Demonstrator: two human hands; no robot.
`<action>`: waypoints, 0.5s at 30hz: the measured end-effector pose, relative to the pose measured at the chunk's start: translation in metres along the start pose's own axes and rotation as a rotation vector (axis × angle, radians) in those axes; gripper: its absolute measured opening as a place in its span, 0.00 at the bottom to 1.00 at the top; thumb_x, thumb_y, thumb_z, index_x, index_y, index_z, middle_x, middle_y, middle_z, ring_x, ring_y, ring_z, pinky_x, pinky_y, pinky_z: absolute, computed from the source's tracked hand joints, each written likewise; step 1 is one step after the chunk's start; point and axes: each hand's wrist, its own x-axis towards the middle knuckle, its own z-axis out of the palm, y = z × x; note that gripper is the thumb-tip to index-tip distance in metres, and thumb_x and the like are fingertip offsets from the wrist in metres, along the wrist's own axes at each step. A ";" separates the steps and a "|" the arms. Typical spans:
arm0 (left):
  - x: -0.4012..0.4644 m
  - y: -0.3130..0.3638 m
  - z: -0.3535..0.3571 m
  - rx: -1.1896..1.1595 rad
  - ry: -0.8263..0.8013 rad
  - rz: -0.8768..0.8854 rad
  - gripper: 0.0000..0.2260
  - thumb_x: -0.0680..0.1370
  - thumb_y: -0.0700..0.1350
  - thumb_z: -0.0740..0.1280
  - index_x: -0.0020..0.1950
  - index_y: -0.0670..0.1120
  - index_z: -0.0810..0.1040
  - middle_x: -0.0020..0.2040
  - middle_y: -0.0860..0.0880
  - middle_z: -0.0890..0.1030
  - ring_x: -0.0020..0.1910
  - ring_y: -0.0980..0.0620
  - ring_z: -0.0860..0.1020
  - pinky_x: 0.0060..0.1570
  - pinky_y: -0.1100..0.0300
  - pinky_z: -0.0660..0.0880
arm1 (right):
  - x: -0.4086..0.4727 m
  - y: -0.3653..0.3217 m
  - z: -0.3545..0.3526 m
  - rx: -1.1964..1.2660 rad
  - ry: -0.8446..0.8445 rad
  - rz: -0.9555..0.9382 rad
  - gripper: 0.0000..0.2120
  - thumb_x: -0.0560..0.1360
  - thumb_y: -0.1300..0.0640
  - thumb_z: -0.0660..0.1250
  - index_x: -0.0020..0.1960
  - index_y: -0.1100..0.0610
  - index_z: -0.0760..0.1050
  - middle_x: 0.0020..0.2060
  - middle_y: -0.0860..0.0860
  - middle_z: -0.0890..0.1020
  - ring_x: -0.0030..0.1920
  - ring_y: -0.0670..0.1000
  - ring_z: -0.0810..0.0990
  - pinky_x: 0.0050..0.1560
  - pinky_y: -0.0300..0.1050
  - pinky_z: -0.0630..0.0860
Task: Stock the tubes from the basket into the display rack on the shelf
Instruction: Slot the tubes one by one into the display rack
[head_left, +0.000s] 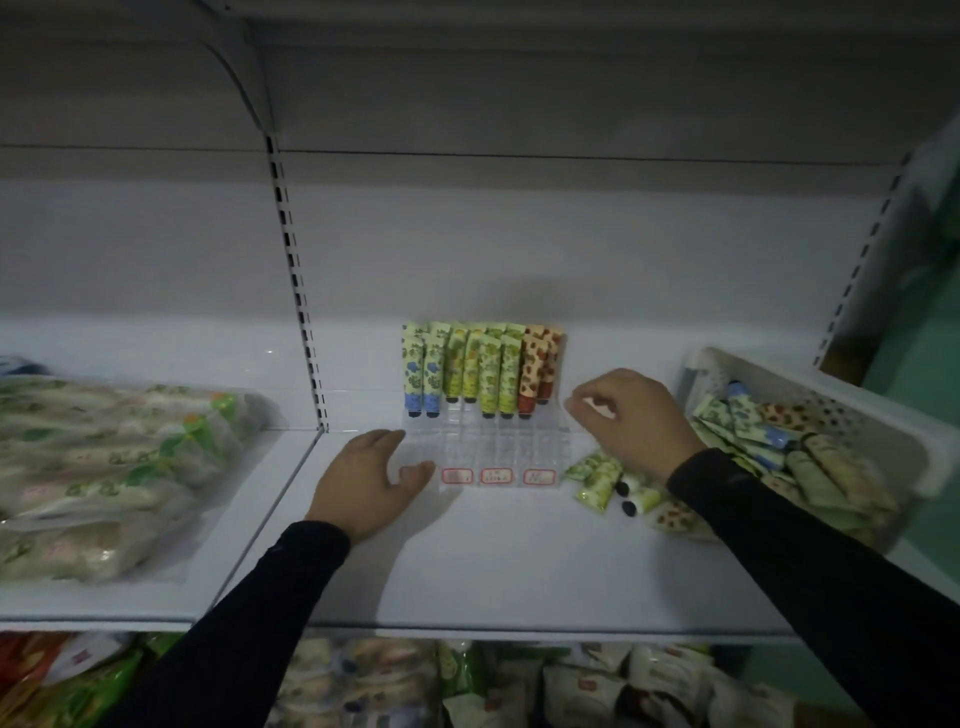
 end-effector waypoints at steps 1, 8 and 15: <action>-0.001 0.012 0.001 -0.004 0.003 0.040 0.33 0.77 0.65 0.63 0.74 0.45 0.71 0.73 0.46 0.72 0.72 0.48 0.68 0.69 0.56 0.64 | -0.008 0.010 -0.003 -0.022 -0.022 0.029 0.14 0.77 0.46 0.66 0.55 0.53 0.82 0.52 0.50 0.81 0.49 0.45 0.75 0.51 0.36 0.68; -0.005 0.101 0.036 -0.051 -0.115 0.263 0.28 0.80 0.60 0.63 0.75 0.45 0.68 0.73 0.47 0.71 0.70 0.49 0.69 0.66 0.60 0.65 | -0.047 0.052 -0.024 -0.131 -0.165 0.190 0.15 0.78 0.50 0.65 0.60 0.56 0.80 0.59 0.55 0.80 0.60 0.52 0.76 0.55 0.37 0.66; -0.003 0.173 0.087 -0.035 -0.302 0.338 0.23 0.75 0.61 0.60 0.60 0.45 0.76 0.56 0.44 0.77 0.56 0.43 0.75 0.52 0.55 0.72 | -0.058 0.085 -0.036 -0.221 -0.435 0.192 0.23 0.73 0.43 0.69 0.63 0.53 0.77 0.60 0.52 0.77 0.61 0.53 0.76 0.56 0.42 0.70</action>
